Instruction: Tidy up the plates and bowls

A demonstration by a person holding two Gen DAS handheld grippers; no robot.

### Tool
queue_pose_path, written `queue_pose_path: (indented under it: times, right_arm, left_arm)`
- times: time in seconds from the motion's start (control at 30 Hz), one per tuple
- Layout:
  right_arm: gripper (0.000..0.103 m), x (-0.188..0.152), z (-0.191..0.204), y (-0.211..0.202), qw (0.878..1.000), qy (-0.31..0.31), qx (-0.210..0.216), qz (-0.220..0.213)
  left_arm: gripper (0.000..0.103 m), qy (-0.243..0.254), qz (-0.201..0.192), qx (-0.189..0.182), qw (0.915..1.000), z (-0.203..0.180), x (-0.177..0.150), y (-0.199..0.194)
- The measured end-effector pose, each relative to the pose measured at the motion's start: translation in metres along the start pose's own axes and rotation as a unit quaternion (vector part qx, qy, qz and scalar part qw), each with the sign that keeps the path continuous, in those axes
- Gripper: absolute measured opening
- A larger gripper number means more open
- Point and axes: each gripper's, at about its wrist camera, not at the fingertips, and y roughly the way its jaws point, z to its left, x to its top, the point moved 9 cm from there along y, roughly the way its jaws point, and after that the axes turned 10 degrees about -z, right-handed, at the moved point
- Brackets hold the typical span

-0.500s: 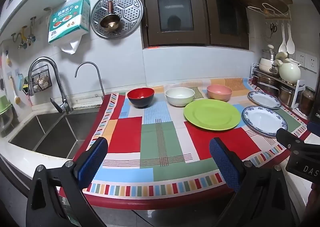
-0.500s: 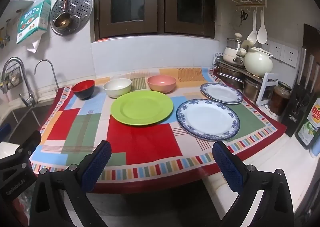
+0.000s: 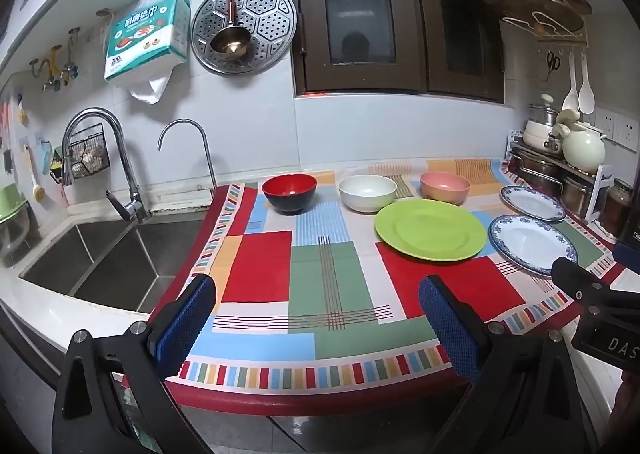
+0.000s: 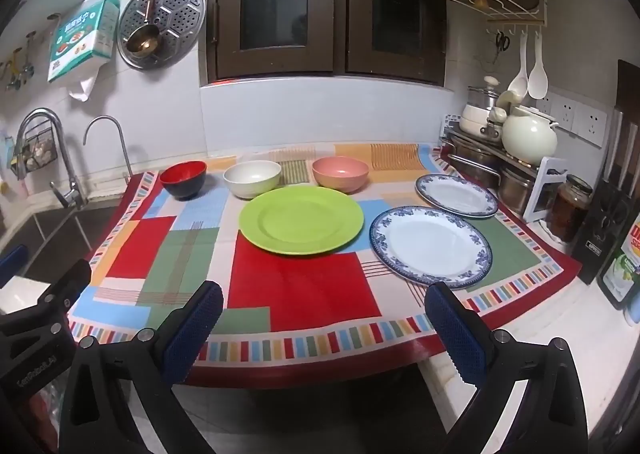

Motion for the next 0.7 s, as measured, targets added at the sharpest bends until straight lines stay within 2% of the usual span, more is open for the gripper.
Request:
queue_pose_path:
  times: [0.7]
  right_arm:
    - [0.102, 0.0034, -0.0033, -0.0068, 1.0, -0.004, 0.003, -0.014]
  left_arm:
    - [0.103, -0.001, -0.006, -0.001, 1.0, -0.0006, 0.0018, -0.0025]
